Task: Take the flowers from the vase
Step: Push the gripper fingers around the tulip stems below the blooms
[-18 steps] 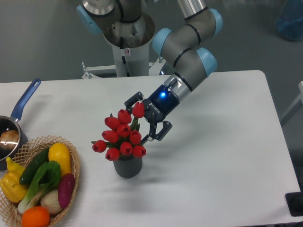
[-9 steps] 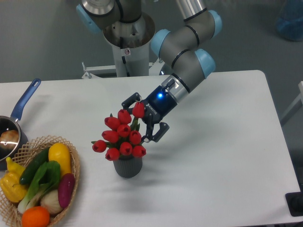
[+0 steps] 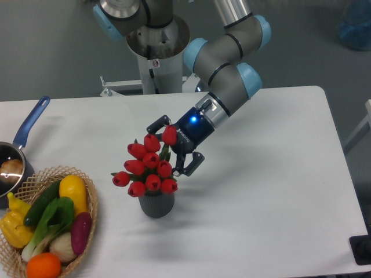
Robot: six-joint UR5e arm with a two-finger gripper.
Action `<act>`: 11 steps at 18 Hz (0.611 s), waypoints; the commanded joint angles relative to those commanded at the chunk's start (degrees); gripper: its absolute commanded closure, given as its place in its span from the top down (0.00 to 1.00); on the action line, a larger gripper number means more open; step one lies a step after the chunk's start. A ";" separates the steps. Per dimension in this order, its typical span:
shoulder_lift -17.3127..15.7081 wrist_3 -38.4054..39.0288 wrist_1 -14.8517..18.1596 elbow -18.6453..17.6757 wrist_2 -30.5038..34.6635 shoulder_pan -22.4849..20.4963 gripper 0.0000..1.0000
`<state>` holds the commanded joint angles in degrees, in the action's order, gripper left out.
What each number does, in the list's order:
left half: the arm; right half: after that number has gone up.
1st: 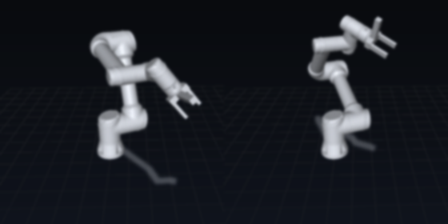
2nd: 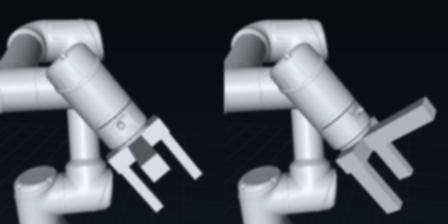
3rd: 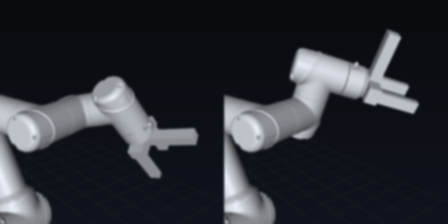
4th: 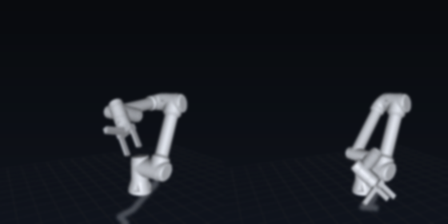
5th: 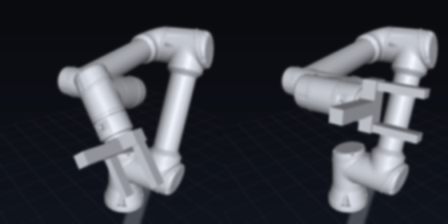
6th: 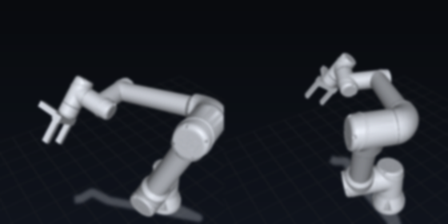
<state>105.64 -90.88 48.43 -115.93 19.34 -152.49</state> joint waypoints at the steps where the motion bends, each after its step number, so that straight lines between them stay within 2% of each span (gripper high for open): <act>1: 0.17 0.00 0.00 0.17 0.00 0.00 1.00; 11: 1.05 0.00 0.00 1.76 0.00 -0.35 1.00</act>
<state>106.70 -90.88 48.43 -114.17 19.34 -152.84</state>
